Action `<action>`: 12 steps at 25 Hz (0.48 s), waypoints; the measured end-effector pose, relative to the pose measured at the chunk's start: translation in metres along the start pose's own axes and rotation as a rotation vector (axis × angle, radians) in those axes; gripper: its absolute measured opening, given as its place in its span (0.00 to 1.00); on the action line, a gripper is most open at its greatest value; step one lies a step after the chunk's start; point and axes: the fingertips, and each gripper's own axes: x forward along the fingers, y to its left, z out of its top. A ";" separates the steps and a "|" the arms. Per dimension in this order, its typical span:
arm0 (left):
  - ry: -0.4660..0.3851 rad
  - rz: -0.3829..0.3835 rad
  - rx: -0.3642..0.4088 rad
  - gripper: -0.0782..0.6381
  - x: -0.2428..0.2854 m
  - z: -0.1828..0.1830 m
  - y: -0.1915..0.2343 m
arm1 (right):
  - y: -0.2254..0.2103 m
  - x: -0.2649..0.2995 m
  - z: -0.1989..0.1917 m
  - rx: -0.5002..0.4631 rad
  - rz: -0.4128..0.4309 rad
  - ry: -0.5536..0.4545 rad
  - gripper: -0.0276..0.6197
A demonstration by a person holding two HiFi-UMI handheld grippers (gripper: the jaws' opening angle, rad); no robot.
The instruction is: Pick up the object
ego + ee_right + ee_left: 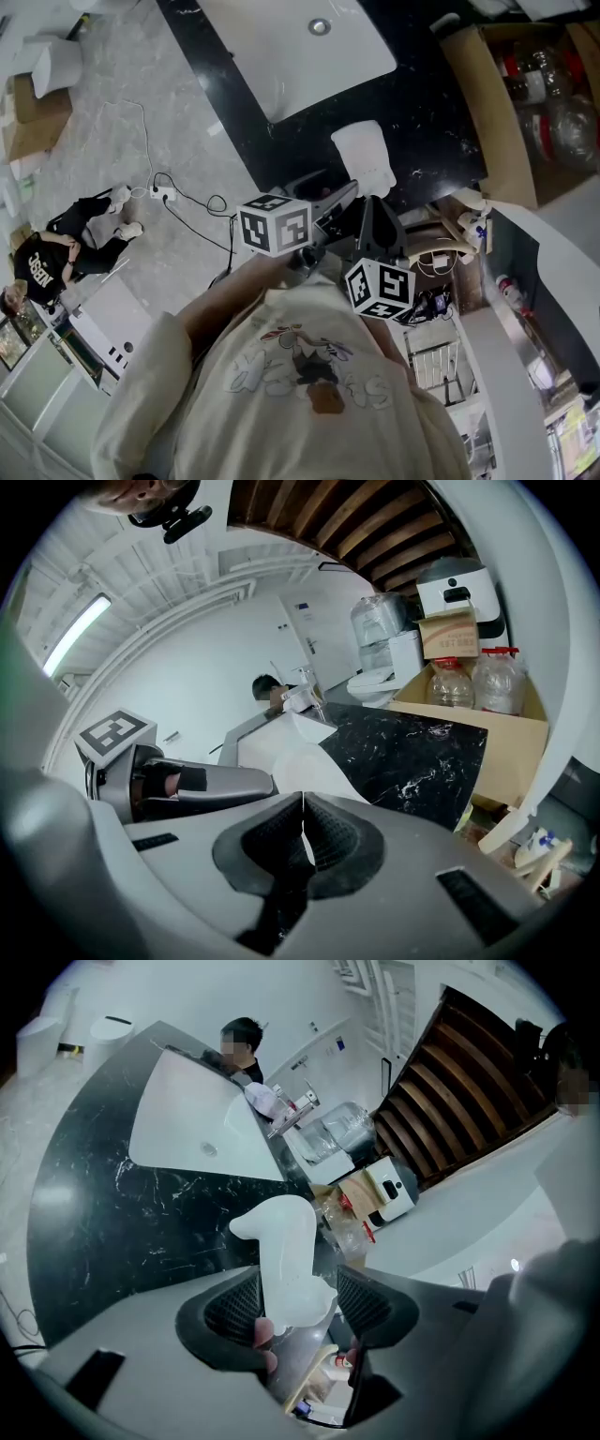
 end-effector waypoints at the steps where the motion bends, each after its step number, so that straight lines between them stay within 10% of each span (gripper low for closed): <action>1: -0.001 -0.003 -0.011 0.47 0.002 0.001 0.001 | -0.001 0.001 -0.001 0.001 -0.001 0.004 0.07; 12: 0.014 -0.019 -0.082 0.53 0.028 0.008 0.014 | -0.014 0.016 -0.005 0.020 -0.016 0.043 0.07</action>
